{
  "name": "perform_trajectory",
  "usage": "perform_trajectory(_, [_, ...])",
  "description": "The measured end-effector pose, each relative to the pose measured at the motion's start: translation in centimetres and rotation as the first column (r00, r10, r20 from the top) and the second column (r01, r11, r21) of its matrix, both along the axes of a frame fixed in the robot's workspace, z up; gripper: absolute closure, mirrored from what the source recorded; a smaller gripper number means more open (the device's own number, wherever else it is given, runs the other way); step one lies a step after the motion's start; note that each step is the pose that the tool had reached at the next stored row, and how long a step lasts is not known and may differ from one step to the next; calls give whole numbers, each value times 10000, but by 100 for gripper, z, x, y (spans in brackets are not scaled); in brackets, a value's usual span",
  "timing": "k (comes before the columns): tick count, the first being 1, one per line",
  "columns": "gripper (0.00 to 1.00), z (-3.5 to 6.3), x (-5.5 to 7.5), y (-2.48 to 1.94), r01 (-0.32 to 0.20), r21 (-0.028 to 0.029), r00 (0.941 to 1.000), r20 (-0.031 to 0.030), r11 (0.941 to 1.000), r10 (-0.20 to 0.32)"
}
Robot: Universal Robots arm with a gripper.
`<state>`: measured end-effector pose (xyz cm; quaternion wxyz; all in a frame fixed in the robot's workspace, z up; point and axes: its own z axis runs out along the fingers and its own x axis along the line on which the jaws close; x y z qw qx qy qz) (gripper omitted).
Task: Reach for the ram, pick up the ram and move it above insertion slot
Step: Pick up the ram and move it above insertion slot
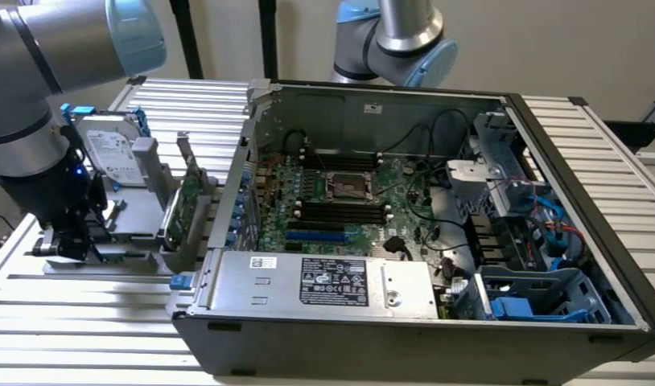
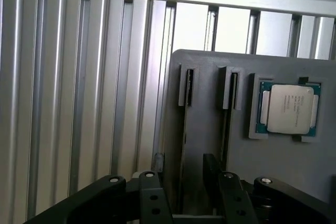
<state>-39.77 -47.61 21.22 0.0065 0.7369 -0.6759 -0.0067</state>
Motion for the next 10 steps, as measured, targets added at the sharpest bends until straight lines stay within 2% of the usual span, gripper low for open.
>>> perform_trajectory(10, [58,-92,-1,0,-233,5,9997,-1,9997,233])
